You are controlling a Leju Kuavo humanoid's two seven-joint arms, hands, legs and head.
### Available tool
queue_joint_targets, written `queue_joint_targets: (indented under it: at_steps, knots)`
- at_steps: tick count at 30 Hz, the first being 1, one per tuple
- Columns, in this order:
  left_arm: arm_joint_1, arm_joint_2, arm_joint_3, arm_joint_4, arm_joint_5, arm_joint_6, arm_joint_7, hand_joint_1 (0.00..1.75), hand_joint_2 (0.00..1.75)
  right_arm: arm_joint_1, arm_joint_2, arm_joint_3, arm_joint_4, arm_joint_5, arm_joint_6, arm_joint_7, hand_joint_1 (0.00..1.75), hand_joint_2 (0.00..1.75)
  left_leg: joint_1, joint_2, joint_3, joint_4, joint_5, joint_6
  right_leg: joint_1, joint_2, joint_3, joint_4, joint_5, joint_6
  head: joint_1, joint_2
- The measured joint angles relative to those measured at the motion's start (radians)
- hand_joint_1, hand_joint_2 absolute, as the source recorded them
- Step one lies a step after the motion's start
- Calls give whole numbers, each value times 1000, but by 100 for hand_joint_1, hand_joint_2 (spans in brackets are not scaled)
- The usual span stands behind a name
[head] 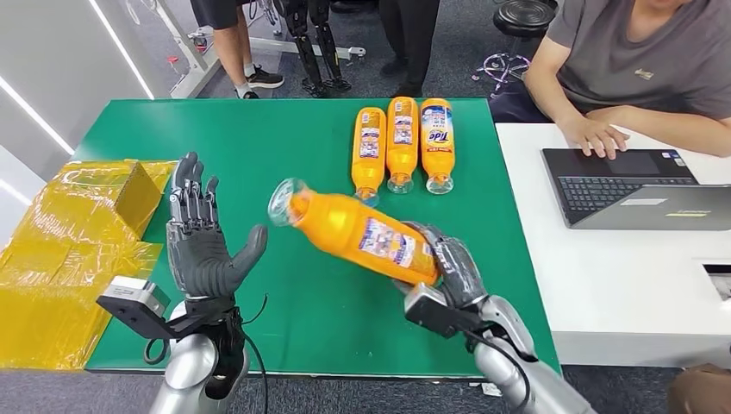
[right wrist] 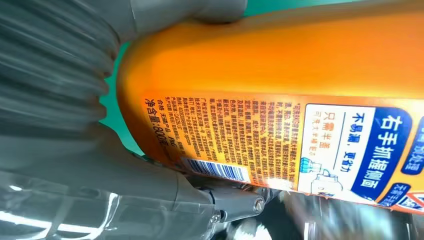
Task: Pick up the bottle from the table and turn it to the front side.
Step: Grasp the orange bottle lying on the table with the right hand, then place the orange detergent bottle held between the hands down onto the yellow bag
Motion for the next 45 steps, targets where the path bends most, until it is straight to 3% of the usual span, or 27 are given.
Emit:
queue_joint_targets:
  at_steps: [5, 13, 28, 45]
  knots:
    - [1, -14, 0, 0, 3, -12, 0, 0, 175, 154, 86, -102, -165, -10, -134, -75, 175, 175, 0, 1, 0, 0, 0, 0, 0, 2, 0, 0, 0, 0, 0, 0]
    - [5, -20, 0, 0, 56, -47, 2, 0, 175, 230, 142, -143, -262, -12, -122, -100, 175, 175, 0, 2, 1, 0, 0, 0, 0, 2, 1, 0, 0, 0, 0, 0]
    - [43, -20, -6, -1, 129, -168, 7, 0, 175, 201, 185, -124, -230, -15, -16, -24, 175, 175, 0, 2, 1, 0, 0, 0, 0, 2, 1, 0, 0, 0, 0, 0]
    - [44, -11, -8, -1, 113, -177, -8, 0, 175, 101, 202, -112, -116, 33, 133, 64, 175, 175, 0, 2, 1, 0, 0, 0, 0, 2, 1, 0, 0, 0, 0, 0]
